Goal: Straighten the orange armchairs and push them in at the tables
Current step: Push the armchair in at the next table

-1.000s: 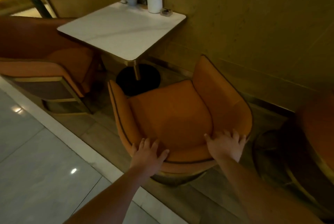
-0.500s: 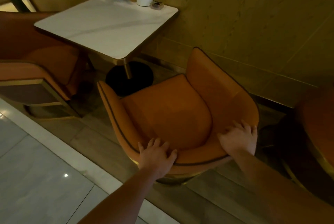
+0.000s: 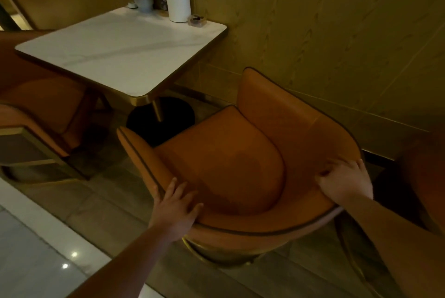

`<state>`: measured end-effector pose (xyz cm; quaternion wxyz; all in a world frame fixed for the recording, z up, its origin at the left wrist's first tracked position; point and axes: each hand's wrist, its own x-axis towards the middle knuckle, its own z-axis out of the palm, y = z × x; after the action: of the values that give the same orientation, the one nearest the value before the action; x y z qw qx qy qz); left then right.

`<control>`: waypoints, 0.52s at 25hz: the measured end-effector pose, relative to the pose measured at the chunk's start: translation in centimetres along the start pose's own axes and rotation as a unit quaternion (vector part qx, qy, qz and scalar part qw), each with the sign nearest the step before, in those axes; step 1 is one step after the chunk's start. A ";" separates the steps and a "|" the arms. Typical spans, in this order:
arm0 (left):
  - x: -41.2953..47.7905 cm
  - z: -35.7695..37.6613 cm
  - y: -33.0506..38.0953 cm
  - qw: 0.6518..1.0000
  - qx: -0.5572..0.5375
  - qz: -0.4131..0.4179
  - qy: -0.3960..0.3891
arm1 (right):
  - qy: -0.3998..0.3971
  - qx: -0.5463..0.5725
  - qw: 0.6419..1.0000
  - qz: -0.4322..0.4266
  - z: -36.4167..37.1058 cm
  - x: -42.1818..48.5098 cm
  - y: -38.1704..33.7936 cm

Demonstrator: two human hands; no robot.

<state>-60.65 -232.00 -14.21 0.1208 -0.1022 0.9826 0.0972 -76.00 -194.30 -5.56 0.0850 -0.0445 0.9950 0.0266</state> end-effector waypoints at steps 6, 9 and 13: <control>4.4 -0.3 3.5 1.000 -0.023 -0.004 0.005 | -0.008 -0.013 1.000 -0.005 -0.3 5.5 2.3; 7.1 -0.8 4.0 1.000 -0.013 -0.006 -0.003 | 0.006 -0.013 1.000 0.002 -0.6 7.8 2.5; 10.0 -1.3 4.2 1.000 -0.006 -0.004 -0.010 | 0.015 -0.009 1.000 0.002 -1.1 10.0 2.3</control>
<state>-71.42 -230.07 -14.83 0.1303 -0.1064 0.9803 0.1035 -86.19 -192.95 -6.09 0.0695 -0.0437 0.9960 0.0348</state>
